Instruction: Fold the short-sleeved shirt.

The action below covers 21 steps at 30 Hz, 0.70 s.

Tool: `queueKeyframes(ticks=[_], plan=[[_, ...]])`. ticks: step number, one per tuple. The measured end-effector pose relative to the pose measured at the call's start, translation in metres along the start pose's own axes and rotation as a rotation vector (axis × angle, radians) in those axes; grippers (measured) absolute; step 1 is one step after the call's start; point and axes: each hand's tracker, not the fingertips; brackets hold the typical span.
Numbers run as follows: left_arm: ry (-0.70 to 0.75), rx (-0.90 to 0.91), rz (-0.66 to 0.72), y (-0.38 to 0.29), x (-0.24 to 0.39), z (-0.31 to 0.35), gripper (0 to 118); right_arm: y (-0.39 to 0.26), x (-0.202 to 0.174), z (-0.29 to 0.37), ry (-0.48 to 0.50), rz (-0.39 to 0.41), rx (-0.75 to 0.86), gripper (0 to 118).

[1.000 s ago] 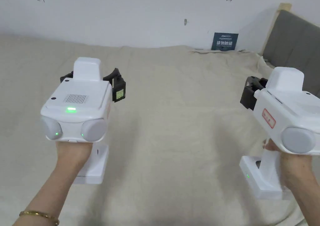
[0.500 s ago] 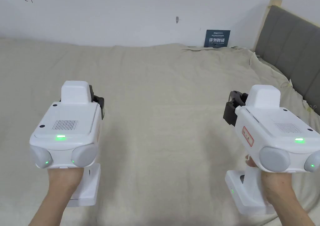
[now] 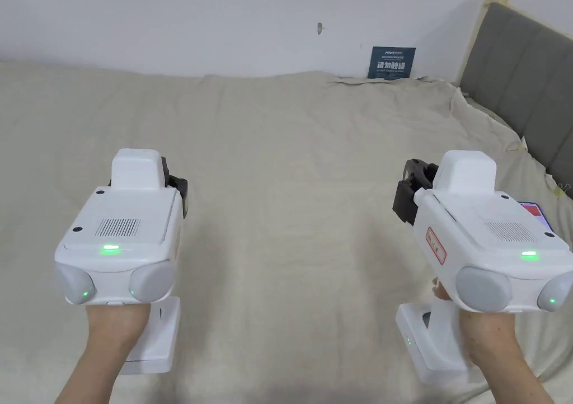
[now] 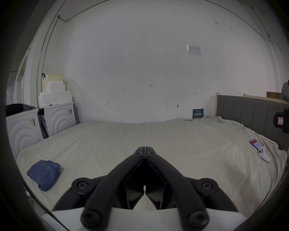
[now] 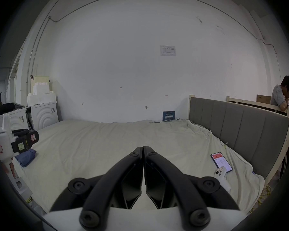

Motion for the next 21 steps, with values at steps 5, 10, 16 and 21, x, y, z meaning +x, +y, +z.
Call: queueKeyframes(ticks=[5, 10, 16, 21], plan=[[0.004, 0.002, -0.006, 0.0001, 0.0008, 0.0015, 0, 0.0013, -0.0015, 0.0002, 0.003, 0.005, 0.001, 1], [-0.002, 0.006, -0.003, 0.0013, 0.001, 0.0041, 0, 0.0002, -0.0014, -0.0001, 0.004, 0.005, 0.001, 1], [-0.006, 0.013, -0.009, 0.0028, 0.0014, 0.0064, 0, -0.0003, 0.0006, -0.0004, 0.005, 0.005, 0.003, 1], [-0.005, 0.011, -0.005, 0.0037, 0.0008, 0.0065, 0, 0.0023, -0.0036, 0.0033, 0.005, 0.006, 0.008, 1]])
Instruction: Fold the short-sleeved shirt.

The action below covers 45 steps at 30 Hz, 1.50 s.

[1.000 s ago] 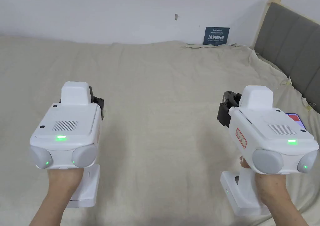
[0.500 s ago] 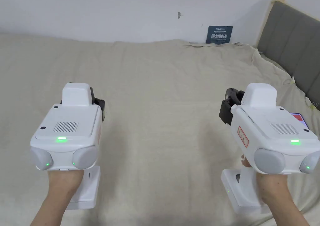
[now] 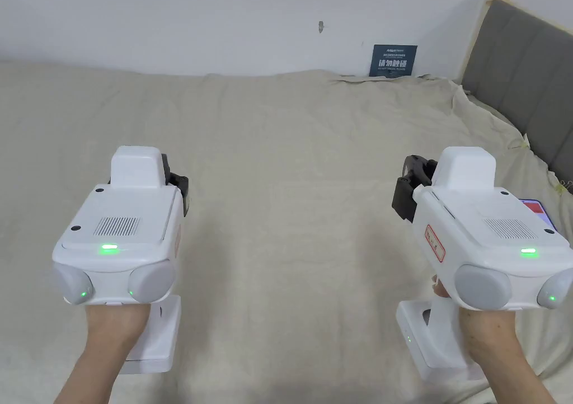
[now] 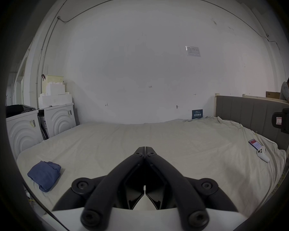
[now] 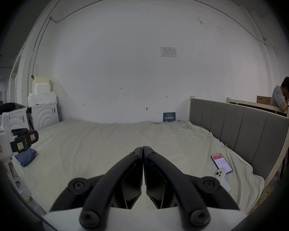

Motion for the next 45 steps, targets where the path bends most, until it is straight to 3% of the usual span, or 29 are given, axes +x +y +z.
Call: queueKeyframes(ticks=[45], plan=[[-0.008, 0.006, -0.011, 0.0, 0.007, 0.001, 0, 0.002, 0.001, 0.003, 0.002, 0.004, 0.011, 1]])
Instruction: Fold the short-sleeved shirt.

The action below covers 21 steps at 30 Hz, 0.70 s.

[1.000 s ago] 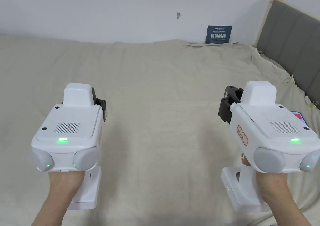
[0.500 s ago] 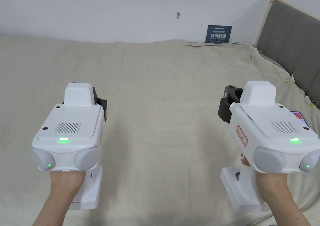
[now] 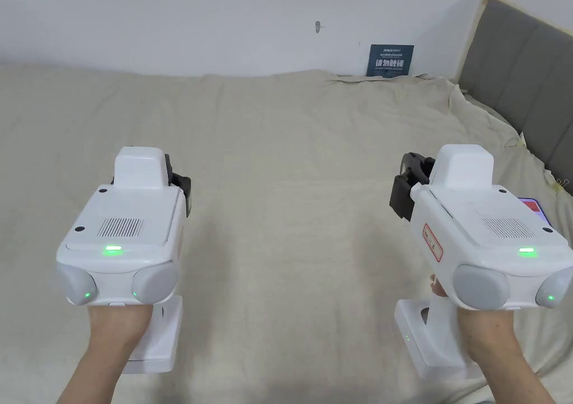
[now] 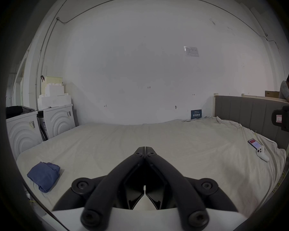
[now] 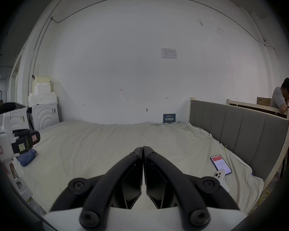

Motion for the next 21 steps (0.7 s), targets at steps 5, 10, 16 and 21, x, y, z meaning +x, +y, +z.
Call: queueKeyframes(ticks=[5, 10, 16, 21], plan=[[-0.005, 0.0, 0.0, -0.0003, 0.0019, 0.0004, 0, -0.0005, -0.0012, 0.0006, 0.005, 0.002, -0.002, 1], [-0.009, 0.0, -0.003, -0.0009, 0.0037, 0.0011, 0, -0.0007, 0.0008, 0.0004, 0.004, 0.0, -0.001, 1], [-0.013, -0.002, -0.004, -0.0013, 0.0052, 0.0026, 0, 0.0038, -0.0044, 0.0071, 0.001, 0.001, 0.001, 1], [-0.015, -0.002, -0.01, -0.0018, 0.0065, 0.0032, 0, 0.0029, -0.0017, 0.0054, 0.002, -0.004, 0.002, 1]])
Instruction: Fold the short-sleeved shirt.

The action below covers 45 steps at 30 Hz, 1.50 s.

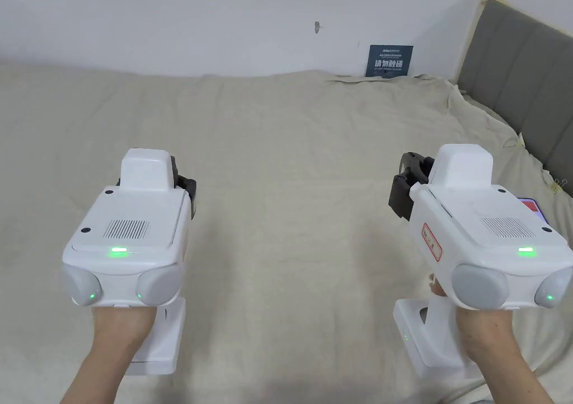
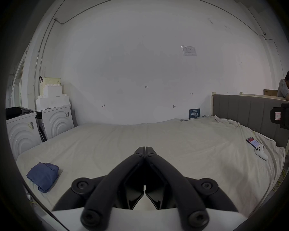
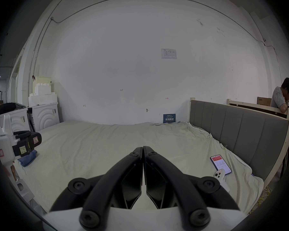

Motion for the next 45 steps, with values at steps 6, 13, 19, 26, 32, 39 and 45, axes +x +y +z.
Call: queueKeyframes(ticks=[6, 13, 19, 26, 32, 39, 45], plan=[[0.001, 0.002, 0.003, 0.0, 0.0, 0.0, 0, -0.004, 0.007, -0.006, 0.003, -0.002, 0.001, 1], [0.0, 0.006, 0.022, 0.002, 0.001, 0.0, 1, -0.002, 0.007, -0.004, 0.003, -0.033, -0.003, 8], [-0.022, -0.068, 0.119, 0.001, -0.005, 0.0, 118, 0.018, 0.013, -0.001, 0.036, -0.174, -0.207, 118], [-0.032, -0.151, 0.183, -0.017, -0.004, 0.025, 118, 0.038, 0.012, 0.014, -0.1, -0.129, -0.381, 118], [-0.01, -0.258, 0.177, -0.065, -0.006, 0.032, 118, 0.029, -0.003, 0.019, -0.225, -0.118, -0.438, 118], [0.025, -0.368, 0.128, -0.102, -0.006, 0.006, 118, 0.006, -0.005, -0.025, -0.209, -0.142, -0.631, 118], [0.02, -0.451, 0.158, -0.123, -0.012, -0.023, 118, -0.015, -0.004, -0.06, -0.097, -0.251, -0.642, 118]])
